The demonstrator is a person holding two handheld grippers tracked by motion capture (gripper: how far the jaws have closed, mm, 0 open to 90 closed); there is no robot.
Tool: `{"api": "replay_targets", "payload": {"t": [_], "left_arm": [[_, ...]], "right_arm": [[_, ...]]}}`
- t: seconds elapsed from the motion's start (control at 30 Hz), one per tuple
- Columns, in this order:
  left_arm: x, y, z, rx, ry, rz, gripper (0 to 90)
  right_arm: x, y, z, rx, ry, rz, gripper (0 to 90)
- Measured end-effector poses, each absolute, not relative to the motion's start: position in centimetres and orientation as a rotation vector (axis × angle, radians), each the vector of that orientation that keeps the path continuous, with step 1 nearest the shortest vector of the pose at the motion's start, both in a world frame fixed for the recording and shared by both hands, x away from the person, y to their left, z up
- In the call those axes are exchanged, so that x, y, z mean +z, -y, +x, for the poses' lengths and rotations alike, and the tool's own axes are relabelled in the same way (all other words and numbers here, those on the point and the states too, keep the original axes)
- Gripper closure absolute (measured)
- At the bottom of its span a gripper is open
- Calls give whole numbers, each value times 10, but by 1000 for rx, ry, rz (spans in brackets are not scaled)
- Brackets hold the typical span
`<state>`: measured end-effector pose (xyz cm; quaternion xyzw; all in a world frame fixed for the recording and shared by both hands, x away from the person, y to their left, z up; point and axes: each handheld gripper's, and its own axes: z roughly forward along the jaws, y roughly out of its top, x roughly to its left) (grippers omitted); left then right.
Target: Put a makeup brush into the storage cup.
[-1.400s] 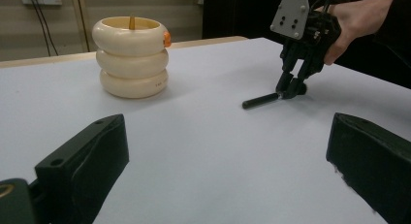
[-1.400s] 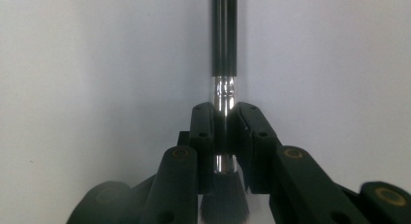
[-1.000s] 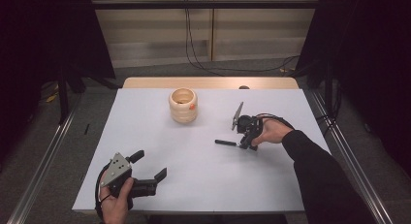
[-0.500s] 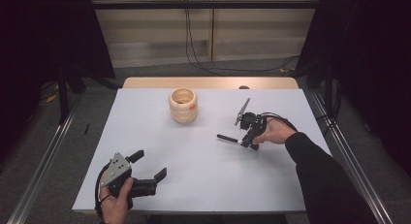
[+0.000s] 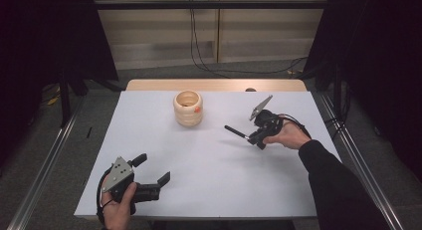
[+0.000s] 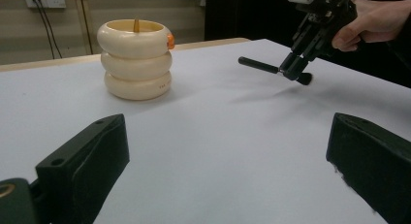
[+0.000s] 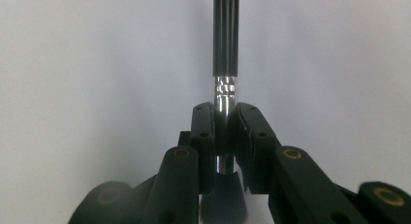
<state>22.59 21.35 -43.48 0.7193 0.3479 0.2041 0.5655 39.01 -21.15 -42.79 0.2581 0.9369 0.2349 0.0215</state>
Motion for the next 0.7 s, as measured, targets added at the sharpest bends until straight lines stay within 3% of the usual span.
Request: {"api": "replay_targets", "payload": {"t": [0.7], "left_arm": [[-434,-215,225,487,-828,1669,16]], "right_arm": [[-425,224,366,1108,-2668,844,785]]}}
